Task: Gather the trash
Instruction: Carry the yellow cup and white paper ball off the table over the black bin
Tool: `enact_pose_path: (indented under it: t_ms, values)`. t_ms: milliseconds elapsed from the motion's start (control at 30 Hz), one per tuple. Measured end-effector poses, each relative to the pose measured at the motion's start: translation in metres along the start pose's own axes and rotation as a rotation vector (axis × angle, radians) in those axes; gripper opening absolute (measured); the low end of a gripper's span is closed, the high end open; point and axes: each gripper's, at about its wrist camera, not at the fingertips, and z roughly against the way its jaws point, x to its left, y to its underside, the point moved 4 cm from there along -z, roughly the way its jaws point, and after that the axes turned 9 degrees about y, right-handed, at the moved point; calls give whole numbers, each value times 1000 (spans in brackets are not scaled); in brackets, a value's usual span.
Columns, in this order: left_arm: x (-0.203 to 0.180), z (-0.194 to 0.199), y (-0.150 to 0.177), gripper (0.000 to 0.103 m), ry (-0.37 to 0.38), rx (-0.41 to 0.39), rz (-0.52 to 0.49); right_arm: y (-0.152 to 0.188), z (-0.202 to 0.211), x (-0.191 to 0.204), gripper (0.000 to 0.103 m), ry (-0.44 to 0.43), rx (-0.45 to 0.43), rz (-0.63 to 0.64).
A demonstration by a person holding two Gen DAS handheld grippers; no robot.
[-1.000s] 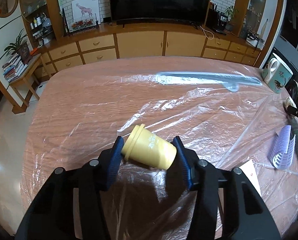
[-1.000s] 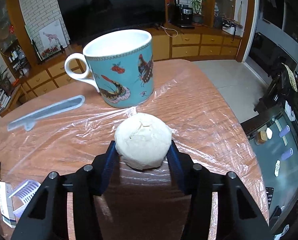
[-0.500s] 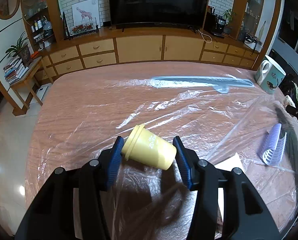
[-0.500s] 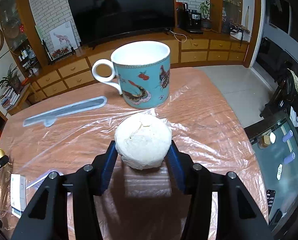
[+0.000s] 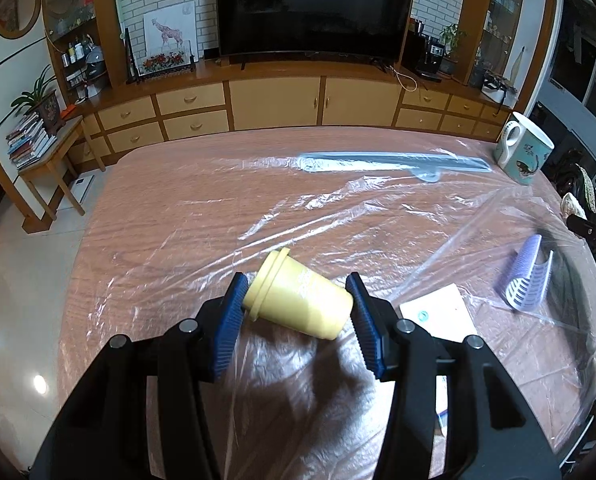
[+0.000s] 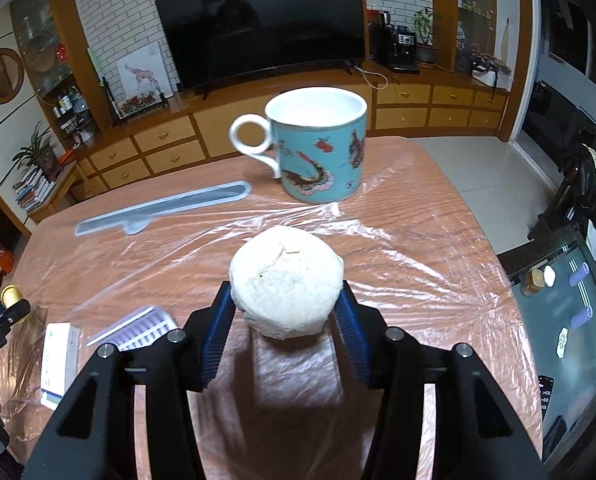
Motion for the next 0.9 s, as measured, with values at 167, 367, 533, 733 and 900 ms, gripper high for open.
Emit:
enact_pose_path:
  t_ms: [167,367,533,733,900]
  values:
    - [-7,10,7,52,15,-5,-9,13,16,13,50,-31,1,25]
    - [-11,19,21,52,36,-1,-8,30,31,26,50,-49,7,51]
    - [-16,30,33,52,49,-6,-16,43,43,32,50,-59,13,54]
    - [-22,44,44,52,63,-16,-35,56,57,38,50,-70,14,47]
    - [-27,50,49,52,81,-13,-45,67,68,45,50,-69,14,44]
